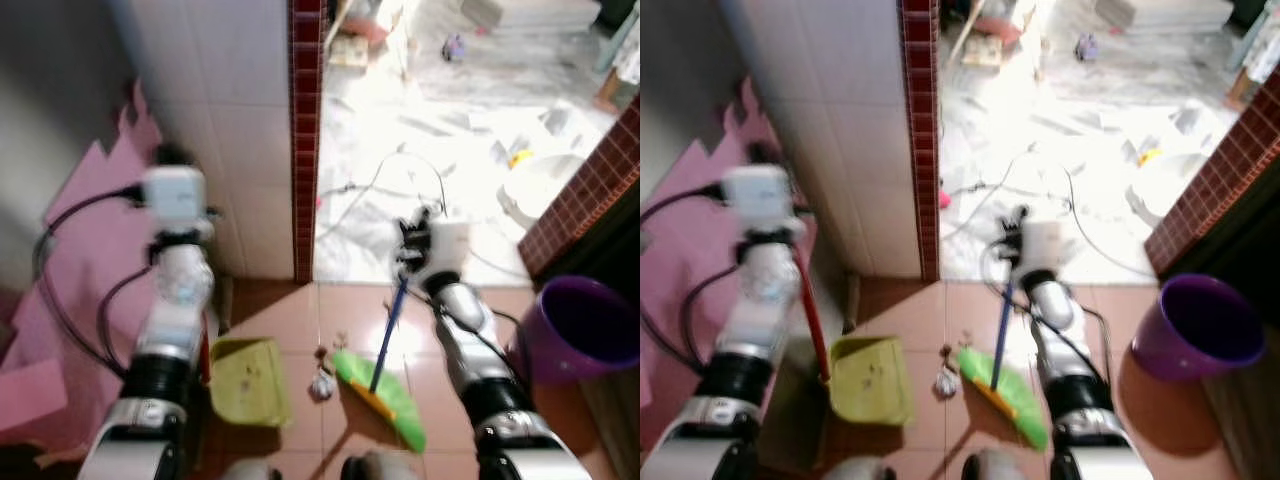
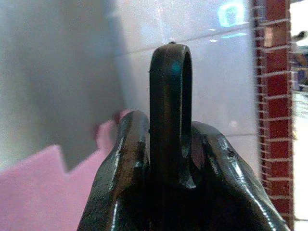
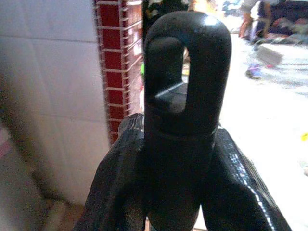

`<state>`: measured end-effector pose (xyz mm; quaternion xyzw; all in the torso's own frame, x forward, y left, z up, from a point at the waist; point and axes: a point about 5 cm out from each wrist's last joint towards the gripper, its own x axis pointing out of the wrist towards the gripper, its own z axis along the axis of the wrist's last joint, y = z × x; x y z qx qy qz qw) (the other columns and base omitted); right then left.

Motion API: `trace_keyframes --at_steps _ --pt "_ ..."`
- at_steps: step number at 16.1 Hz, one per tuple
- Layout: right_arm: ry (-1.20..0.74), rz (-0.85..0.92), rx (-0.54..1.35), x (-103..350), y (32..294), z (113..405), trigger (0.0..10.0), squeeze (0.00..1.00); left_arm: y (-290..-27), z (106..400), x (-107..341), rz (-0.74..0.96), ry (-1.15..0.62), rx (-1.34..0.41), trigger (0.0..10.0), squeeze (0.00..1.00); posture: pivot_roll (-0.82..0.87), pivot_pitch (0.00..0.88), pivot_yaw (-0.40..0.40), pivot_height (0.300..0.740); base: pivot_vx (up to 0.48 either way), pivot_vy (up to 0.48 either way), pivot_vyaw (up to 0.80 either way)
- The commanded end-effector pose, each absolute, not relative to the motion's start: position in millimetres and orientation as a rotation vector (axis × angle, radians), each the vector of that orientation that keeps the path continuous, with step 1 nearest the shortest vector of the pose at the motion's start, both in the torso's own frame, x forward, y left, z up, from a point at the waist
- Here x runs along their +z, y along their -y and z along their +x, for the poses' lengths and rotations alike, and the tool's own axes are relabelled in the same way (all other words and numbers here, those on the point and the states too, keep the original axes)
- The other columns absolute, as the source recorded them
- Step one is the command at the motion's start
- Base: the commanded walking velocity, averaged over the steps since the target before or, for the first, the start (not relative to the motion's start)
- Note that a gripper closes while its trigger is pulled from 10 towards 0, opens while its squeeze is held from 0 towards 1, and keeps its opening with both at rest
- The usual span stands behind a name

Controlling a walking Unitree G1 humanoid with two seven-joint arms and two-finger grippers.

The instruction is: Sweep floor

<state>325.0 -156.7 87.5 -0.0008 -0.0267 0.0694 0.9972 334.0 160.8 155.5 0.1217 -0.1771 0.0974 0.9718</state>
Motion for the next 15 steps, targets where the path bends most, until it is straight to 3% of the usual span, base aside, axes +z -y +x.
trace_keyframes --at_steps 1,8,15 --pt "0.061 0.002 0.141 89 154 325 10.0 0.00 -172 335 164 0.301 0.408 0.211 10.0 0.00 -0.05 0.000 0.011 0.740 0.000 0.000 0.00" --pt "0.057 -0.005 0.141 90 154 326 10.0 0.00 -163 330 135 0.373 0.367 0.153 10.0 0.00 -0.06 0.000 0.009 0.740 0.000 0.000 0.00" --pt "0.020 0.110 0.110 89 157 330 10.0 0.00 -128 328 88 0.316 0.166 0.021 10.0 0.00 -0.08 0.000 0.013 0.740 0.000 0.000 0.00"
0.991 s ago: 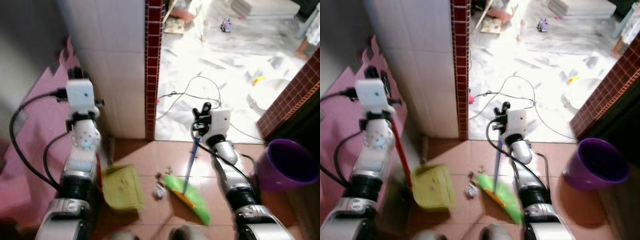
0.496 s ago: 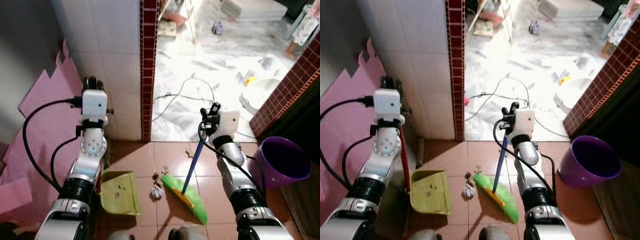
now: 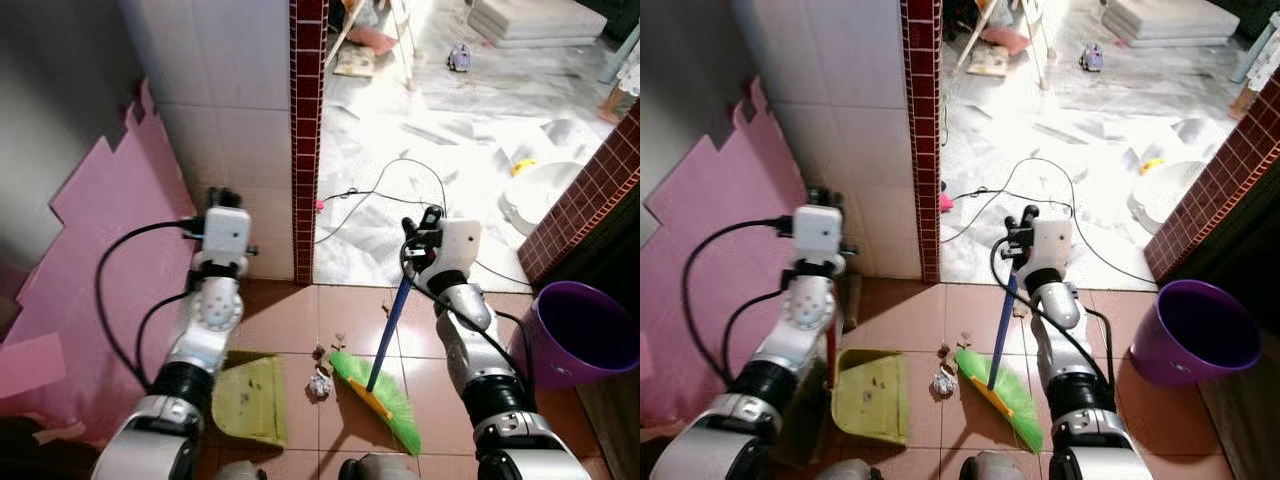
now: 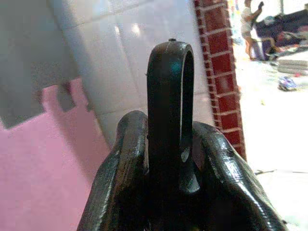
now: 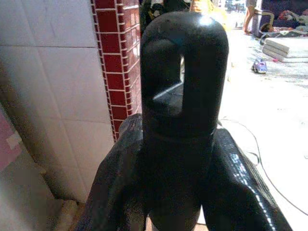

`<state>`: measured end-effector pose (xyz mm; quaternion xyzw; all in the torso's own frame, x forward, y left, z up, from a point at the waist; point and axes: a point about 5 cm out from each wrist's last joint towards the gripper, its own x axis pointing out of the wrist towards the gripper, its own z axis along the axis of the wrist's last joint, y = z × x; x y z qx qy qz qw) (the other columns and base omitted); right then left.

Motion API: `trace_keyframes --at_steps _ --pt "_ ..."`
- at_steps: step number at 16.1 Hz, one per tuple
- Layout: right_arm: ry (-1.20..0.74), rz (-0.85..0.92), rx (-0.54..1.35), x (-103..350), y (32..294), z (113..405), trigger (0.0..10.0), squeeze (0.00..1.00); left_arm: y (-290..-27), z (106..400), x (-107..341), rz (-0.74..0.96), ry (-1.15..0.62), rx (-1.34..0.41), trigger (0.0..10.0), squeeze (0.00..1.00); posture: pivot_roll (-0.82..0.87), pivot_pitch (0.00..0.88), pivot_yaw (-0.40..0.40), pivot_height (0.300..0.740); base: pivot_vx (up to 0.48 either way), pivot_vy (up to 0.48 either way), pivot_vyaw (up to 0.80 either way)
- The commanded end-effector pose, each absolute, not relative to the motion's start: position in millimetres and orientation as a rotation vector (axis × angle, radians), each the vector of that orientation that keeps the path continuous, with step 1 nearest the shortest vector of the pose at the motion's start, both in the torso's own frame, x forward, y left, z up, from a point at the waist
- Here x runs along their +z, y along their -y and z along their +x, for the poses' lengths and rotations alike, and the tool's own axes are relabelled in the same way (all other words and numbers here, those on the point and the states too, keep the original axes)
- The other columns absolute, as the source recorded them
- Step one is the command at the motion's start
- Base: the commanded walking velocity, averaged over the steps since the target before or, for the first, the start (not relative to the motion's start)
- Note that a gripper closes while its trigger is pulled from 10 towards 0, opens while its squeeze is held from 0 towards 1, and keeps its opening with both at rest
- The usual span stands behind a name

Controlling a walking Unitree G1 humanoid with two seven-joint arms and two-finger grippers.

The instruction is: Sweep floor

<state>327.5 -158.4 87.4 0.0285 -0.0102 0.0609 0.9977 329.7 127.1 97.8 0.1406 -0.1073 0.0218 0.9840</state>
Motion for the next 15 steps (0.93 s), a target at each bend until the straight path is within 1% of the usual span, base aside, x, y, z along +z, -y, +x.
trace_keyframes --at_steps 1,4,8,10,11,13,14,15 --pt "0.021 0.113 0.106 90 159 331 10.0 0.00 -124 329 86 0.306 0.154 0.020 10.0 0.00 -0.08 0.000 0.012 0.740 0.000 0.000 0.00" --pt "0.034 0.106 0.087 95 162 333 10.0 0.00 -107 333 84 0.242 0.111 -0.004 10.0 0.00 -0.08 0.000 0.012 0.740 0.000 0.000 0.00" --pt "0.133 -0.031 0.035 121 173 342 10.0 0.00 -79 340 92 0.144 0.098 -0.038 10.0 0.00 -0.09 0.000 0.014 0.740 0.000 0.000 0.00" --pt "0.146 -0.027 0.016 128 176 346 10.0 0.00 -69 343 96 0.097 0.084 -0.052 10.0 0.00 -0.10 0.000 0.014 0.740 0.000 0.000 0.00" --pt "0.117 0.053 -0.004 127 178 348 10.0 0.00 -57 345 100 0.063 0.078 -0.078 10.0 0.00 -0.11 0.000 0.015 0.740 0.000 0.000 0.00" --pt "0.059 0.131 -0.018 122 180 350 10.0 0.00 -50 346 103 0.038 0.077 -0.099 10.0 0.00 -0.11 0.000 0.015 0.740 0.000 0.000 0.00" --pt "-0.004 0.211 -0.008 115 180 349 10.0 0.00 -42 347 108 0.011 0.081 -0.112 10.0 0.00 -0.11 0.000 0.019 0.740 0.000 0.000 0.00" --pt "-0.009 0.193 -0.009 114 184 348 10.0 0.00 -37 348 112 -0.041 0.075 -0.117 10.0 0.00 -0.12 0.000 0.019 0.740 0.000 0.000 0.00"
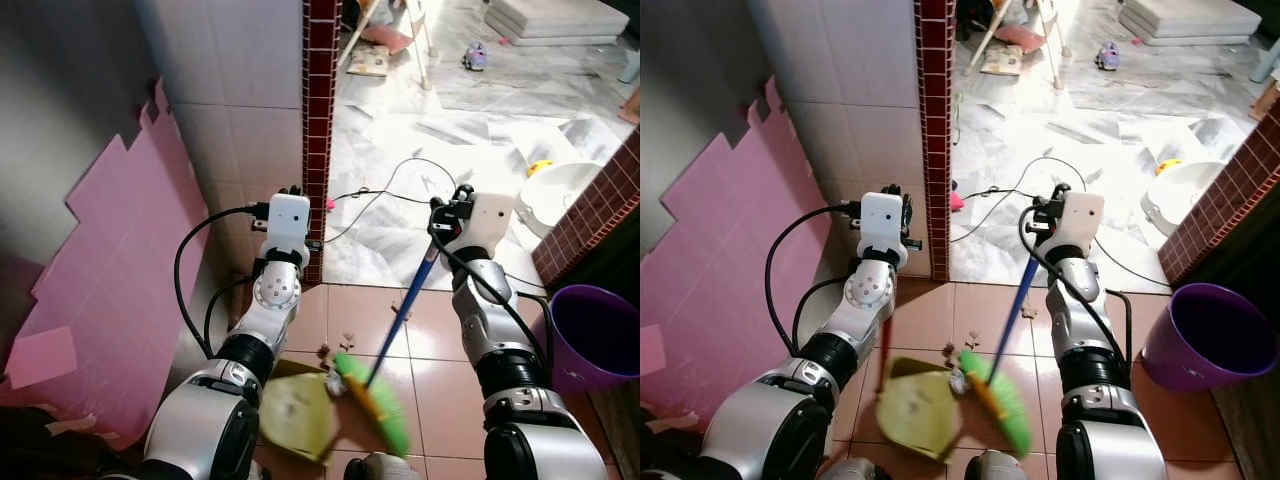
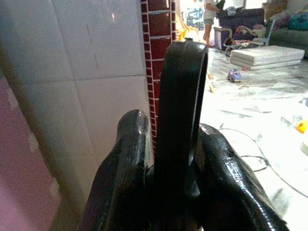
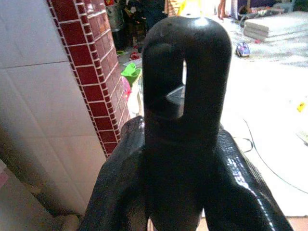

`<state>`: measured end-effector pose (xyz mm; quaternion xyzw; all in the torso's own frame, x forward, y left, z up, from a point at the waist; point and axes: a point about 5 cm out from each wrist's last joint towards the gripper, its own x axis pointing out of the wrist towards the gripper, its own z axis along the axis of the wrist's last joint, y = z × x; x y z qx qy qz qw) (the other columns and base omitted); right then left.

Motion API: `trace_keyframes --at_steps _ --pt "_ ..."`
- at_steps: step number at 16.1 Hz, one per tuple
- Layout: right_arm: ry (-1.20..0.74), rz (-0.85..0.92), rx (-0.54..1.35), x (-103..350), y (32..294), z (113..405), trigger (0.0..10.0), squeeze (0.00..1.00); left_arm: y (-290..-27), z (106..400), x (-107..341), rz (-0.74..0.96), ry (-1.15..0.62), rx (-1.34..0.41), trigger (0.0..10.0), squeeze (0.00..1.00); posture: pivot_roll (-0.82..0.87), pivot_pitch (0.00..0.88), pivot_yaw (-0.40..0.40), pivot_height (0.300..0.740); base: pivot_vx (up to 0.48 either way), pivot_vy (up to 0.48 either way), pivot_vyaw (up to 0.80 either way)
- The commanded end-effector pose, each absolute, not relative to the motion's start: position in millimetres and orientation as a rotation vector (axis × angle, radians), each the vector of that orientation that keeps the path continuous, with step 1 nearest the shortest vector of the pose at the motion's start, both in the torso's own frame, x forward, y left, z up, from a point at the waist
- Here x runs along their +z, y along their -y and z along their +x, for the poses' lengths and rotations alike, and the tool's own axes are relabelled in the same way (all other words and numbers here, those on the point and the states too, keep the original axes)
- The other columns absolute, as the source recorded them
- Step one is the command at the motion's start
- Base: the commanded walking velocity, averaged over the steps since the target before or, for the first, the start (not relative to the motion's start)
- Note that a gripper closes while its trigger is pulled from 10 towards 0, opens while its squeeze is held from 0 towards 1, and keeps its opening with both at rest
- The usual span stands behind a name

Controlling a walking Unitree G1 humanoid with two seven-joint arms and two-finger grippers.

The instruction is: Sweep floor

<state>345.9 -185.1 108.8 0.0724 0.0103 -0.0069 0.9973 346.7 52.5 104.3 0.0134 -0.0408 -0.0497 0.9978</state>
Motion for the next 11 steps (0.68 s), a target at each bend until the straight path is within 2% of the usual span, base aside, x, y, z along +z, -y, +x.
trace_keyframes --at_steps 1,4,8,11 --pt "-0.028 0.224 -0.022 110 187 347 10.0 0.00 -33 349 114 -0.060 0.067 -0.121 10.0 0.00 -0.12 0.000 0.019 0.740 0.000 0.000 0.00" --pt "-0.077 0.236 -0.006 104 187 347 10.0 0.00 -26 351 121 -0.097 0.078 -0.134 10.0 0.00 -0.12 0.000 0.023 0.740 0.000 0.000 0.00" --pt "-0.001 0.028 0.000 118 194 348 10.0 0.00 -31 359 140 -0.122 0.147 -0.120 10.0 0.00 -0.12 0.000 0.024 0.740 0.000 0.000 0.00" --pt "0.047 -0.100 -0.045 125 201 347 10.0 0.00 -39 369 170 -0.143 0.253 -0.110 10.0 0.00 -0.11 0.000 0.023 0.740 0.000 0.000 0.00"
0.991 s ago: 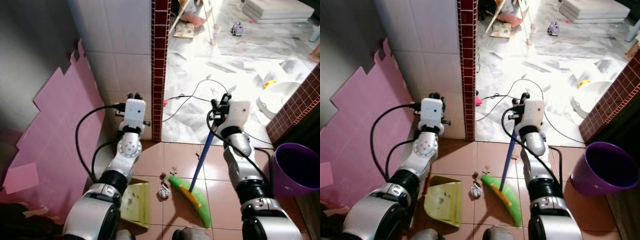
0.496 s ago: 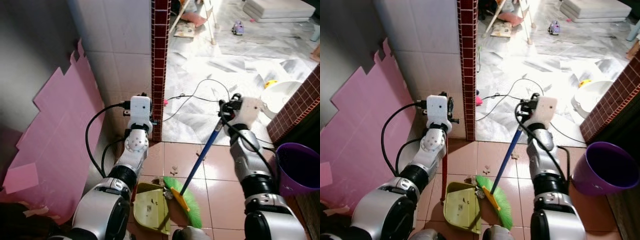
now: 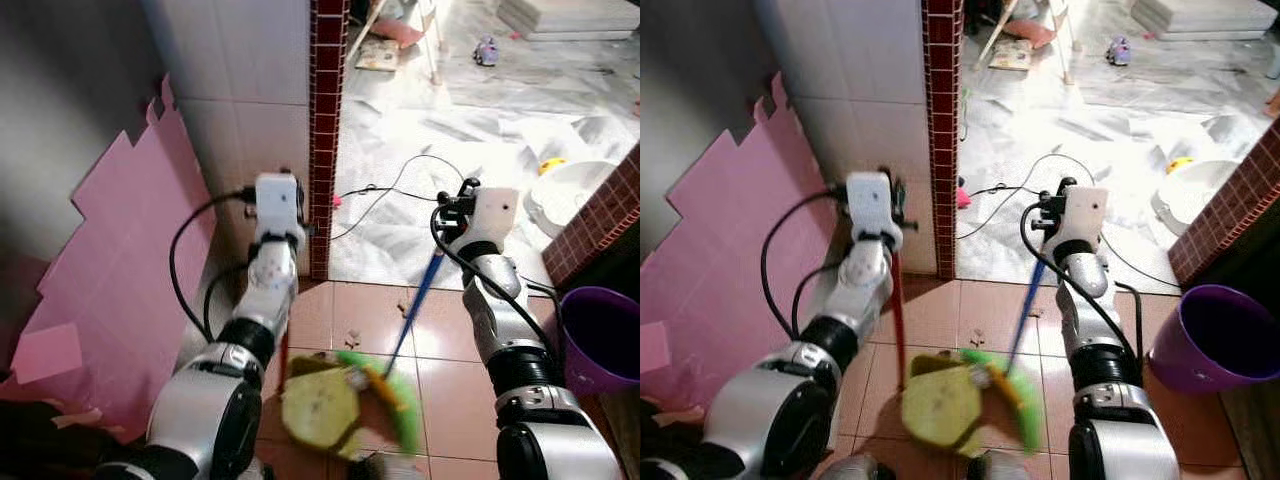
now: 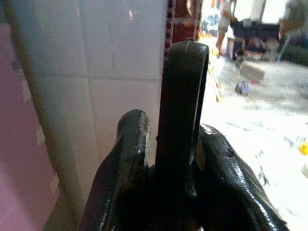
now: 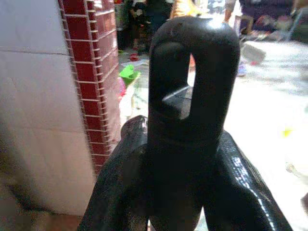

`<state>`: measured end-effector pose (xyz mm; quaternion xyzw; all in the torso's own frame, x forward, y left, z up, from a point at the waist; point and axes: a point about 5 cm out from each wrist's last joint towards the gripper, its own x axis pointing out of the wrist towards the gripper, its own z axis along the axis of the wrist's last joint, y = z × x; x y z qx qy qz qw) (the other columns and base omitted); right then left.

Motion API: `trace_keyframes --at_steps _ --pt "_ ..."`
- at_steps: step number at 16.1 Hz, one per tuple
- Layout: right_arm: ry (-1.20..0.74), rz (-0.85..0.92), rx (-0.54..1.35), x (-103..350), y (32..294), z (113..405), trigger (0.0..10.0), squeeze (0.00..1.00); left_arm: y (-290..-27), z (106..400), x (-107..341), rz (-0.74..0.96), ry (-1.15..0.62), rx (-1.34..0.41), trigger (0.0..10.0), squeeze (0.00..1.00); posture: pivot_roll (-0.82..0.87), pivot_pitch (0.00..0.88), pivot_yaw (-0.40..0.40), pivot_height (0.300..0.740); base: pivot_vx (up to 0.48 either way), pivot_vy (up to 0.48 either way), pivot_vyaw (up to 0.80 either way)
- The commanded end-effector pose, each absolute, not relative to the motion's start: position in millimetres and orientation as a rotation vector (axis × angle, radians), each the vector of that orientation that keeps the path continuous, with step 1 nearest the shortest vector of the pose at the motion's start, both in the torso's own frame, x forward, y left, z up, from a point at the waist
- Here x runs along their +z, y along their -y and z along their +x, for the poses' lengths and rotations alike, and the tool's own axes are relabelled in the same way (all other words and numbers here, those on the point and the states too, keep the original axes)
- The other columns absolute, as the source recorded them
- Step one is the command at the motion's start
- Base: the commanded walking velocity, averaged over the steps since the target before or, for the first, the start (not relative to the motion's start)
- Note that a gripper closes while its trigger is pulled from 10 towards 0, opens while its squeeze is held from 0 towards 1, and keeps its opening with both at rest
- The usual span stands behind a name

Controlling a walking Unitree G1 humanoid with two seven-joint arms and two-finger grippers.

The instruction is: Sweep floor

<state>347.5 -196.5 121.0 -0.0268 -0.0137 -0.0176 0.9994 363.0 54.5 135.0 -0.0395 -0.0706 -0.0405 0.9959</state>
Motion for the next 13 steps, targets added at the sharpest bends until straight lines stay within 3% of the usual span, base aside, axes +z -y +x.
trace_keyframes --at_steps 1,4,7,13 --pt "0.047 -0.125 -0.081 126 207 348 10.0 0.00 -41 371 180 -0.156 0.288 -0.114 10.0 0.00 -0.10 0.000 0.026 0.740 0.000 0.000 0.00" --pt "0.041 -0.147 -0.151 126 220 348 10.0 0.00 -45 374 212 -0.198 0.399 -0.114 10.0 0.00 -0.10 0.000 0.031 0.740 0.000 0.000 0.00" --pt "0.052 -0.207 -0.179 127 227 347 10.0 0.00 -60 376 242 -0.108 0.548 -0.093 10.0 0.00 -0.10 0.000 0.034 0.740 0.000 0.000 0.00" --pt "0.061 -0.225 -0.189 126 229 346 10.0 0.00 -101 372 198 0.052 0.469 -0.018 10.0 0.00 -0.09 0.000 0.029 0.740 0.000 0.000 0.00"
